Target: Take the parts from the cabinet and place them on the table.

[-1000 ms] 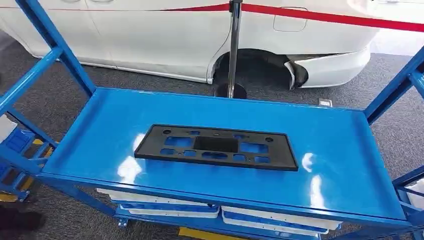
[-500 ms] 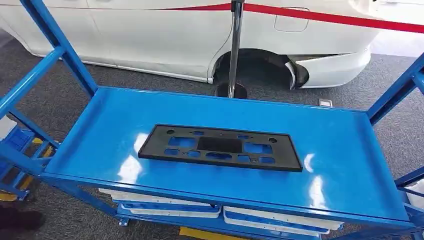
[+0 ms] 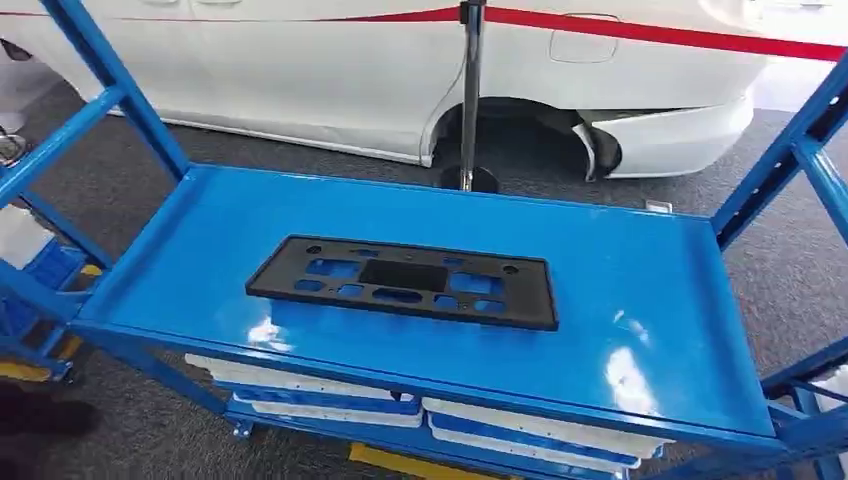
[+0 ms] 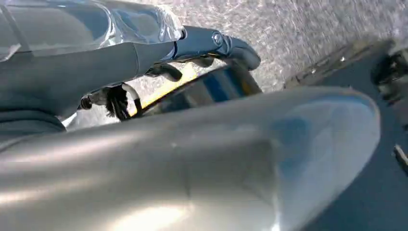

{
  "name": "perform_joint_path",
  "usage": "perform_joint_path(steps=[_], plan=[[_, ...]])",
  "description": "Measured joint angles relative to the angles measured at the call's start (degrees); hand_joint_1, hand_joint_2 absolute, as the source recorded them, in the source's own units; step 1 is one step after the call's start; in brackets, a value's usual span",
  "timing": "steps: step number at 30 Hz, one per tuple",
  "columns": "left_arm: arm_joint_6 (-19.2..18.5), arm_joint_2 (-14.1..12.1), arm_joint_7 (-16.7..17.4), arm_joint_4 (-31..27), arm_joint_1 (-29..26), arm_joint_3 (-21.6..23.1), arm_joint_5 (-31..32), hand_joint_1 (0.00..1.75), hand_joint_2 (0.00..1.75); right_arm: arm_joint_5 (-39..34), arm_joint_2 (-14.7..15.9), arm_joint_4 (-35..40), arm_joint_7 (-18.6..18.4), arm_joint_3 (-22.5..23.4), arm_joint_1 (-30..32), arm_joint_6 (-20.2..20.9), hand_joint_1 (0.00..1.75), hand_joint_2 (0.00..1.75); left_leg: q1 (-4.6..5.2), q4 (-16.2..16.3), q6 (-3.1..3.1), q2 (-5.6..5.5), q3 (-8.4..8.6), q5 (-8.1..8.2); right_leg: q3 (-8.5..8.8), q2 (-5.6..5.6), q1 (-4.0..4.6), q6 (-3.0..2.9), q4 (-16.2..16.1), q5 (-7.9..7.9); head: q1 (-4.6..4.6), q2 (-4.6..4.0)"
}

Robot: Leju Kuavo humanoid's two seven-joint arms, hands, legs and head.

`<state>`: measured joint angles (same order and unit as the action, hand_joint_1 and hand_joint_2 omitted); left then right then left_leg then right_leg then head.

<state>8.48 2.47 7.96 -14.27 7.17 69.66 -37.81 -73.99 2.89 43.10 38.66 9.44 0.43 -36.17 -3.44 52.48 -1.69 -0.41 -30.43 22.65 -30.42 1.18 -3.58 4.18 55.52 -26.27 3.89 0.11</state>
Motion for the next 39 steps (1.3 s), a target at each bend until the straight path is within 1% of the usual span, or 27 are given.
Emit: perform_joint_path(steps=[1, 2, 3, 4, 5, 6, 7, 8, 9, 10, 11, 12, 13, 14, 15, 16, 17, 18, 19, 20, 21, 22, 24, 28, 33, 36, 39], plan=[[-0.1, 0.0, -0.1, 0.0, -0.1, 0.0, 0.0, 0.0, 0.0, 0.0, 0.0, 0.2, 0.1, 0.0, 0.0, -0.1, 0.0, 1.75, -0.49, 0.2, -0.46, 0.08, -0.37, -0.12, -0.56, -0.16, 0.04, -1.08, -0.5, 0.73, 0.48, 0.0], [-0.2, -0.1, -0.1, 0.0, -0.1, 0.1, 0.0, 0.0, 0.0, 0.1, -0.2, 0.3, 0.2, 0.0, -0.1, -0.3, 0.0, 1.75, -0.37, 1.8, -0.15, 0.28, -1.24, 2.08, -0.93, -0.21, 0.25, -1.62, -0.7, 1.31, 0.34, 0.0], [-0.2, -0.1, -0.3, 0.0, -0.1, 0.1, 0.0, 0.0, 0.0, 0.1, -0.2, 0.5, 0.3, 0.0, 0.0, -0.4, 0.0, 1.75, -0.02, 5.5, 0.22, 0.25, -2.57, 5.2, -1.31, -0.26, 0.36, -1.95, -0.8, 1.66, 0.04, 0.0], [-0.2, -0.1, -0.4, 0.0, -0.1, 0.1, 0.0, 0.0, 0.0, 0.1, -0.2, 0.5, 0.3, 0.1, 0.1, -0.5, 0.0, 1.75, 0.44, 10.8, 0.43, 0.24, -4.39, 8.42, -1.7, -0.44, 0.55, -2.25, -0.8, 1.93, -0.02, 0.0], [-0.2, -0.1, -0.6, 0.0, -0.1, 0.1, 0.0, 0.0, 0.0, 0.1, -0.2, 0.5, 0.3, 0.1, 0.1, -0.5, 0.0, 1.75, 0.75, 16.3, 0.67, 0.24, -6.22, 11.11, -2.11, -0.66, 0.95, -2.48, -0.8, 2.24, 0.02, 0.0], [-0.2, -0.1, -0.8, 0.0, -0.1, 0.1, 0.0, 0.0, 0.0, 0.0, -0.2, 0.5, 0.3, 0.1, 0.1, -0.5, 0.0, 1.75, 0.97, 19.5, 0.98, 0.24, -7.16, 12.28, -2.45, -0.71, 1.31, -2.64, -0.8, 2.39, 0.07, 0.0], [-0.2, -0.1, -0.9, 0.0, -0.1, 0.1, 0.0, 0.0, 0.0, 0.0, -0.2, 0.5, 0.4, 0.2, 0.1, -0.5, 0.0, 1.75, 1.3, 20.1, 1.39, 0.24, -6.87, 11.99, -2.86, -0.82, 1.72, -2.74, -0.8, 2.7, 0.11, 0.0], [-0.2, -0.1, -1.0, 0.0, -0.1, 0.1, 0.0, 0.0, 0.0, 0.0, -0.2, 0.5, 0.6, 0.3, 0.1, -0.6, 0.0, 1.75, 1.67, 17.9, 1.99, 0.24, -5.21, 10.77, -3.17, -0.81, 2.01, -2.81, -0.8, 2.91, 0.02, 0.0], [-0.2, -0.1, -1.0, 0.0, -0.1, 0.1, 0.1, 0.0, 0.0, 0.0, -0.2, 0.5, 0.7, 0.3, 0.2, -0.6, 0.0, 1.75, 2.08, 13.5, 2.74, 0.24, -2.44, 8.97, -3.36, -0.8, 2.24, -2.82, -0.8, 3.14, 0.0, 0.0], [-0.2, -0.1, -1.1, 0.0, -0.1, 0.1, 0.1, 0.0, 0.0, 0.1, -0.3, 0.5, 0.9, 0.4, 0.2, -0.5, 0.0, 1.75, 2.57, 7.1, 3.58, 0.23, 1.49, 6.93, -3.47, -0.78, 2.43, -2.79, -0.8, 3.38, -0.02, 0.0], [-0.2, -0.1, -1.2, 0.0, 0.1, 0.1, 0.1, 0.0, 0.0, 0.2, -0.4, 0.7, 0.9, 0.4, 0.2, -0.2, 0.0, 1.75, 3.08, 1.8, 4.4, 0.23, 4.94, 6.07, -3.48, -0.79, 2.41, -2.69, -0.8, 3.59, 0.0, 0.0], [-0.2, -0.1, -1.3, 0.0, 0.2, 0.1, 0.1, 0.0, 0.0, 0.2, -0.5, 0.8, 1.0, 0.4, 0.2, 0.1, 0.0, 1.75, 3.66, 0.3, 4.37, 0.34, 5.76, 6.07, -3.55, -0.78, 2.75, -2.41, -0.8, 3.81, -0.02, 0.0], [-0.2, -0.1, -1.4, 0.0, 0.3, 0.1, 0.1, 0.0, 0.0, 0.2, -0.5, 0.8, 1.2, 0.4, 0.2, 0.5, 0.0, 1.75, 3.75, 0.7, 4.24, 0.27, 5.36, 5.4, -3.42, -0.86, 2.64, -2.05, -0.8, 4.06, -0.04, 0.0], [-0.2, -0.1, -1.4, 0.0, 0.3, 0.1, 0.1, 0.0, 0.0, 0.3, -0.5, 0.9, 1.2, 0.4, 0.1, 1.1, 0.0, 1.75, 3.93, 0.3, 4.31, 0.27, 5.03, 5.73, -3.49, -0.87, 2.55, -1.79, -0.8, 4.23, -0.11, 0.0], [-0.2, -0.1, -1.4, 0.0, 0.3, 0.1, 0.0, 0.0, 0.0, 0.4, -0.6, 1.4, 1.2, 0.4, 0.2, 1.8, 0.0, 1.75, 3.99, 0.3, 4.45, 0.27, 4.88, 5.55, -3.38, -0.89, 2.45, -1.32, -1.2, 4.67, -0.06, 0.0], [-0.2, -0.1, -1.4, 0.0, 0.2, 0.1, -0.1, 0.0, 0.0, 0.5, -0.7, 2.1, 1.2, 0.4, 0.3, 2.6, 0.0, 1.75, 3.55, -0.4, 4.06, 0.16, 4.89, 5.25, -3.51, -0.91, 2.84, -1.26, -1.1, 4.18, -0.11, 0.0], [-0.2, -0.1, -1.4, 0.0, 0.2, 0.1, -0.2, 0.0, 0.0, 0.8, -0.9, 2.8, 1.2, 0.4, 0.5, 3.1, 0.0, 1.75, 3.56, -0.3, 2.27, 0.12, 4.74, 5.23, -3.57, -0.84, 2.77, -3.21, -1.2, 2.67, -0.11, 0.0], [-0.2, -0.1, -1.4, 0.0, 0.2, 0.1, -0.2, 0.0, 0.0, 0.8, -0.9, 3.6, 1.2, 0.4, 0.6, 3.6, 0.0, 1.75, 3.63, -0.3, 3.39, 0.15, 4.7, 4.86, -3.56, -0.8, 2.85, -3.65, -1.2, 2.45, -0.11, 0.0], [-0.2, -0.1, -1.4, 0.0, 0.1, 0.1, -0.2, 0.0, 0.0, 0.9, -1.0, 4.2, 1.2, 0.4, 0.7, 3.8, 0.0, 1.75, 3.67, -0.3, 3.61, 0.15, 4.6, 4.83, -3.57, -0.82, 2.86, -3.7, -1.3, 2.53, -0.09, 0.0], [-0.2, 0.0, -1.4, 0.0, 0.0, 0.1, -0.3, 0.0, 0.0, 1.0, -1.0, 4.9, 1.2, 0.4, 0.8, 4.2, 0.0, 1.75, 3.69, -0.3, 3.79, 0.15, 4.56, 4.68, -3.43, -0.81, 2.89, -4.05, -1.5, 3.07, 0.0, 0.0], [-0.2, 0.0, -1.4, 0.0, 0.0, 0.1, -0.3, 0.0, 0.0, 1.6, -1.1, 6.1, 1.2, 0.4, 1.1, 4.9, 0.0, 1.75, 3.77, -0.2, 3.87, 0.16, 4.51, 4.6, -3.42, -0.8, 2.89, -4.7, -1.9, 5.34, -0.02, 0.0], [-0.2, 0.0, -1.4, 0.0, -0.2, 0.1, -0.5, 0.0, 0.0, 2.6, -1.3, 7.5, 1.3, 0.4, 1.5, 5.2, 0.0, 1.75, 3.82, -0.2, 3.93, 0.18, 4.48, 4.56, -3.45, -0.81, 2.85, -4.38, -2.0, 5.68, -0.02, 0.0], [-0.1, 0.0, -1.6, 0.0, -0.2, 0.1, -1.0, 0.0, 0.0, 6.1, -2.1, 10.7, 1.4, 0.4, 2.2, 4.6, 0.0, 1.75, 3.87, -0.2, 4.01, 0.19, 4.43, 4.52, -3.29, -0.81, 2.72, -2.8, -2.4, 5.82, -0.02, -0.02], [0.0, 0.0, -1.7, 0.0, -0.2, 0.1, -1.1, 0.0, 0.0, 12.5, -4.0, 18.4, 1.5, 0.7, 4.1, 2.1, 0.0, 1.75, 3.89, -0.1, 4.13, 0.18, 4.41, 4.64, -3.29, -0.84, 2.72, -2.27, -2.5, 5.68, -0.04, 0.0], [0.0, 0.0, -1.7, 0.0, -0.2, 0.1, -1.1, 0.0, 0.0, 13.9, -5.9, 28.1, 1.6, 0.8, 6.4, 1.4, 0.0, 1.75, 3.79, -0.2, 4.18, 0.18, 4.39, 4.79, -3.38, -0.84, 2.78, -1.8, -2.4, 5.43, -0.06, 0.0], [0.0, 0.0, -1.8, 0.0, -0.2, 0.1, -1.1, 0.0, 0.0, 14.8, -6.8, 33.4, 1.6, 0.8, 7.6, 1.8, 0.0, 1.75, 3.72, -0.3, 4.17, 0.19, 4.38, 4.81, -3.49, -0.84, 2.86, -1.79, -2.4, 5.4, -0.09, 0.0], [0.0, 0.0, -1.8, 0.0, -0.2, 0.1, -1.1, 0.0, 0.0, 18.3, -7.9, 39.1, 1.6, 1.2, 8.6, 1.3, 0.0, 1.75, 3.62, -0.3, 4.09, 0.2, 4.38, 4.86, -3.53, -0.83, 2.96, -1.83, -2.3, 5.36, -0.09, 0.0]])
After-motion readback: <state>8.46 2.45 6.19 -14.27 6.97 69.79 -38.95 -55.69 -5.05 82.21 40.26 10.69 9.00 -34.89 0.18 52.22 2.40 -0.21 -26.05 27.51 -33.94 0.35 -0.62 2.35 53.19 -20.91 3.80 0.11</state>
